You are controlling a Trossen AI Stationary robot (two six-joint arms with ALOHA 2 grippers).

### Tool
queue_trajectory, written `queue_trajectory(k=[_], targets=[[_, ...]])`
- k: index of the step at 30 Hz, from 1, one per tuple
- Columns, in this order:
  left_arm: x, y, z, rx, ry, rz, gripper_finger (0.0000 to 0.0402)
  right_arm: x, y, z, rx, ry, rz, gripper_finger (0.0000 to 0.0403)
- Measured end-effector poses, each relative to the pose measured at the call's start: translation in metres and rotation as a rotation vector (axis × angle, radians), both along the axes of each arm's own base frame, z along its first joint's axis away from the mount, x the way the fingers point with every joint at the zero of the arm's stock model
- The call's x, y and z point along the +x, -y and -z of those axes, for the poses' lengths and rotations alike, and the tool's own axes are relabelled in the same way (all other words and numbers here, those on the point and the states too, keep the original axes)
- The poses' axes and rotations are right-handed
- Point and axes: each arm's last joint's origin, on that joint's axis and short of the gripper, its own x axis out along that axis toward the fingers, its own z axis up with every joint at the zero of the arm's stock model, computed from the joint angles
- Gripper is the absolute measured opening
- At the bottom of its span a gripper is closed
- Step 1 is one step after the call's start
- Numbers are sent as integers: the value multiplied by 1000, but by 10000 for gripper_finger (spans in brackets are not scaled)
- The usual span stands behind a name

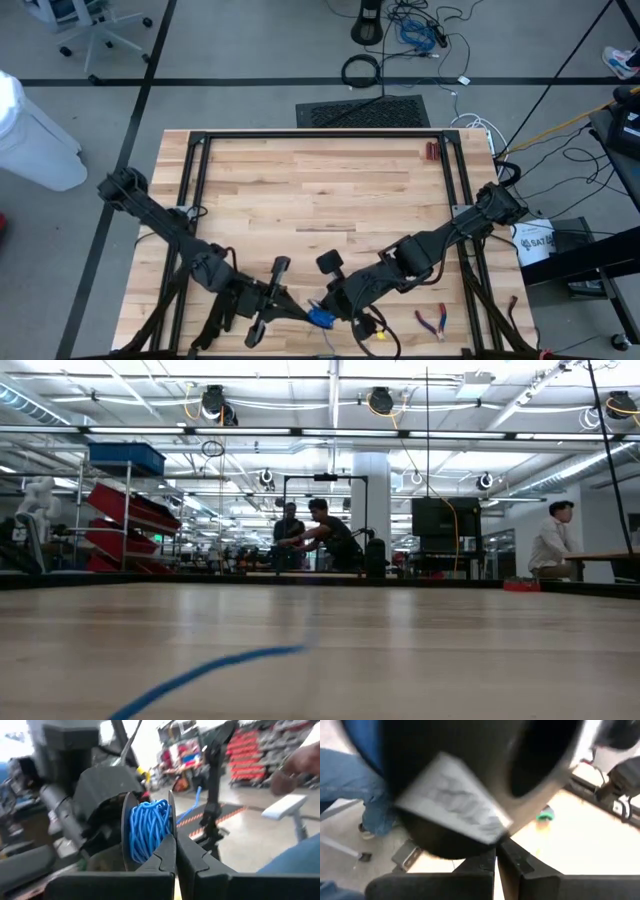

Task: Coil cords
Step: Coil the blue wire onto the black spool

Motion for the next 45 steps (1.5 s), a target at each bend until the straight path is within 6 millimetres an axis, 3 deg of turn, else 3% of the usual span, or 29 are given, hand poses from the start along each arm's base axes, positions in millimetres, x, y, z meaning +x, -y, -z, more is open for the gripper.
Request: queue_trajectory(k=[15,23,28,35,38,45], targets=[[-28,5,-5,64,-95,-258,0,-12,18,-9,-76,-17,182,17],[-31,2,-8,68,-106,-343,0,-36,22,2,-91,-223,369,43],[-39,-7,-10,22,-173,-404,0,-50,-4,36,-77,-196,534,49],[-48,-23,-20,8,-197,-421,0,-53,-38,101,116,48,599,49],[-49,-27,-20,5,-217,-427,0,-45,-31,124,229,151,598,50],[-49,-28,-19,76,-219,-397,0,-36,13,168,368,365,592,50]])
